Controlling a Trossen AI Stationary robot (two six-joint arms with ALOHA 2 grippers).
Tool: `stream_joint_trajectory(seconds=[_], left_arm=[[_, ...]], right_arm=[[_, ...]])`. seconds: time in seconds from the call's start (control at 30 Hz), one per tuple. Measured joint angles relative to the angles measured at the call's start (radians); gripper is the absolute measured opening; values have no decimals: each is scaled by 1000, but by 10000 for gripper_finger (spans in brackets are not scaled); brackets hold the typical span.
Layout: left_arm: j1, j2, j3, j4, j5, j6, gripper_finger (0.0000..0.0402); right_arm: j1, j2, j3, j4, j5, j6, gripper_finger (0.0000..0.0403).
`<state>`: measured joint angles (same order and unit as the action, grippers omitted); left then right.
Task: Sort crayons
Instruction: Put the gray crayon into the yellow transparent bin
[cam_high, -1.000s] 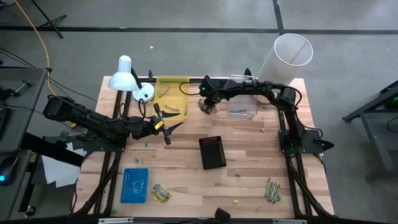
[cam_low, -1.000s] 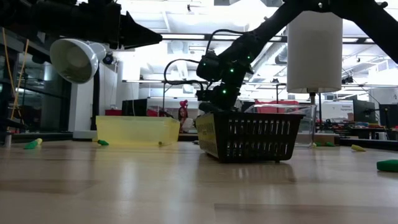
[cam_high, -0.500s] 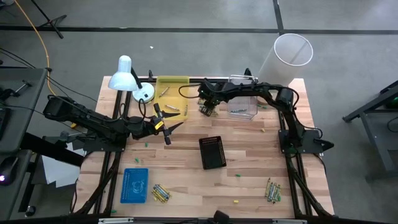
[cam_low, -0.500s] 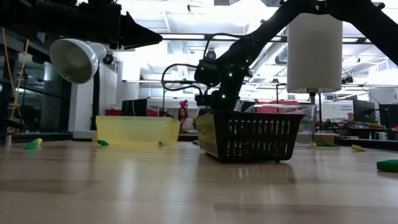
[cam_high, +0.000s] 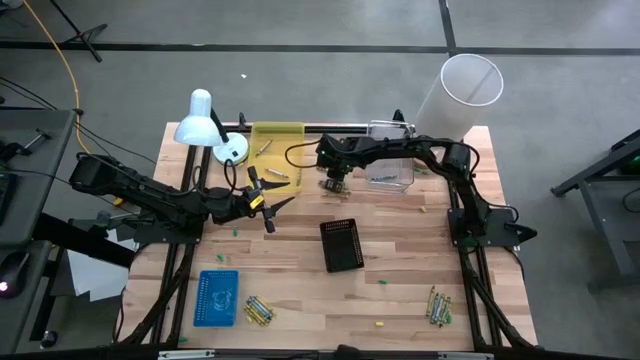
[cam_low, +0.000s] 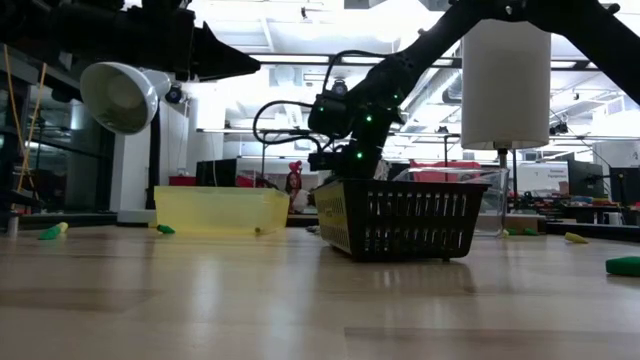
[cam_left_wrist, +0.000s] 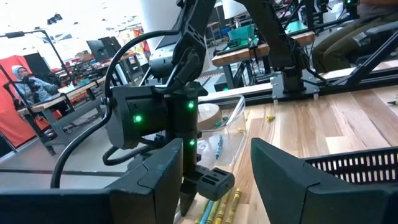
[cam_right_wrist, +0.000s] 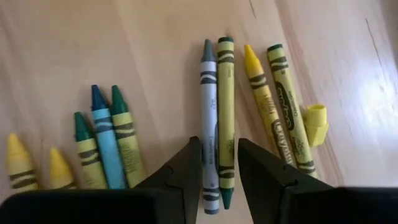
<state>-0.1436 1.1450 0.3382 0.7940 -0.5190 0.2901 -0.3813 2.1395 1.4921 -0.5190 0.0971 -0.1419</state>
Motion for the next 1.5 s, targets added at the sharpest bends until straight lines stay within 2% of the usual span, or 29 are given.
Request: stream_joint_trajectory(seconds=[0.27, 0.43, 0.7, 0.9, 1.2, 1.5], left_arm=[[0, 0, 0, -20, 0, 0, 174], [0, 0, 0, -32, 0, 0, 174], [0, 0, 0, -49, -1, -1, 174], [0, 0, 0, -49, 0, -1, 174], [0, 0, 0, -50, 0, -1, 174], [0, 0, 0, -57, 0, -2, 174]], right_arm=[[4, -34, -2, 16, -8, -51, 103], [6, -35, -2, 35, -132, -68, 103], [11, -32, -2, 41, -185, -77, 103], [8, -32, -2, 46, -126, -55, 103], [6, -21, -1, 28, -159, -48, 103], [6, -4, -1, 50, -134, -39, 103]])
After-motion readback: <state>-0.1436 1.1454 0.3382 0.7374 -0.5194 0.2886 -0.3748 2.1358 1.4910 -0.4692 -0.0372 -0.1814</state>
